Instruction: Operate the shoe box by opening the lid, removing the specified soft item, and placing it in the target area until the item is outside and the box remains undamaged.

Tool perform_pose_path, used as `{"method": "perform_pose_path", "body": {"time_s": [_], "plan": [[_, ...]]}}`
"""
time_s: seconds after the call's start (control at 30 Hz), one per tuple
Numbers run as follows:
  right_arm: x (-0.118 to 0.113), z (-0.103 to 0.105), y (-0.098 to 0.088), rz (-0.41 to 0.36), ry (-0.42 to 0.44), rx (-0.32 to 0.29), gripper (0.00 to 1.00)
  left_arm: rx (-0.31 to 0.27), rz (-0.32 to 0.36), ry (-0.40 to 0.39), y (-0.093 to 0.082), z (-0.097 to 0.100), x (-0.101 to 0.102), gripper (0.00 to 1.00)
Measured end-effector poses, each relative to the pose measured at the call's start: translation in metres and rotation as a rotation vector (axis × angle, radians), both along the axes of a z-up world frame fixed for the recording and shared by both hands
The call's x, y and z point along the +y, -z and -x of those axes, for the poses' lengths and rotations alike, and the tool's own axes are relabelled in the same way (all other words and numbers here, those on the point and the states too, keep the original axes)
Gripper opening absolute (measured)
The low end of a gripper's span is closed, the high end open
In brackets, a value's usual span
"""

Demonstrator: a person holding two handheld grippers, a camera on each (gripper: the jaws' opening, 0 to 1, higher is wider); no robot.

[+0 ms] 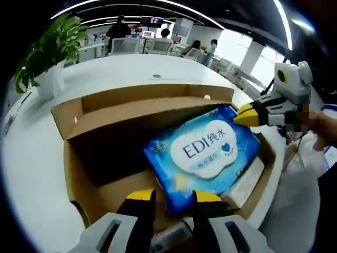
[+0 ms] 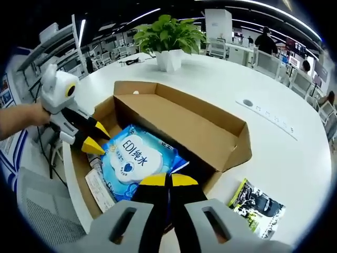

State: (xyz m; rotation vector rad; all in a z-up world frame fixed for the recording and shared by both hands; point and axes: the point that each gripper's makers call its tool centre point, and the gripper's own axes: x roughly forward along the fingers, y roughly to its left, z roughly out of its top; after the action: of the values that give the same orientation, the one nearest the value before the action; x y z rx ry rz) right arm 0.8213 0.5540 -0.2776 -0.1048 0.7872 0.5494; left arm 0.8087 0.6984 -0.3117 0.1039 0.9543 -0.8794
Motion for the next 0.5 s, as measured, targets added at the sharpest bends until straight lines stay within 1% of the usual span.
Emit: {"method": "perform_pose_path", "body": {"time_s": [0.03, 0.13, 0.2, 0.23, 0.3, 0.37, 0.5], "plan": [[0.0000, -0.0003, 0.0006, -0.003, 0.002, 0.001, 0.00, 0.008, 0.005, 0.000, 0.0002, 0.0010, -0.0011, 0.24], [-0.0005, 0.0004, 0.0008, -0.012, 0.011, 0.007, 0.00, 0.065, 0.045, -0.019, -0.0001, 0.0072, -0.0071, 0.23], [-0.0006, 0.0001, 0.0011, -0.023, 0.018, 0.012, 0.00, 0.062, 0.040, -0.026, 0.0021, 0.0039, -0.0048, 0.23], [-0.0009, 0.0001, 0.0015, -0.026, 0.021, 0.014, 0.00, 0.075, 0.052, -0.040, 0.0031, 0.0028, -0.0044, 0.22], [-0.0018, -0.0005, 0.0035, -0.031, 0.029, 0.018, 0.00, 0.068, 0.064, -0.044, 0.0034, 0.0014, -0.0033, 0.19], [-0.0018, 0.0041, 0.0016, -0.049, 0.048, 0.026, 0.00, 0.057, 0.069, -0.040, 0.0049, 0.0009, -0.0028, 0.17], [-0.0030, 0.0000, 0.0036, -0.061, 0.058, 0.030, 0.00, 0.064, 0.086, -0.055, 0.0053, 0.0015, -0.0053, 0.13]]}}
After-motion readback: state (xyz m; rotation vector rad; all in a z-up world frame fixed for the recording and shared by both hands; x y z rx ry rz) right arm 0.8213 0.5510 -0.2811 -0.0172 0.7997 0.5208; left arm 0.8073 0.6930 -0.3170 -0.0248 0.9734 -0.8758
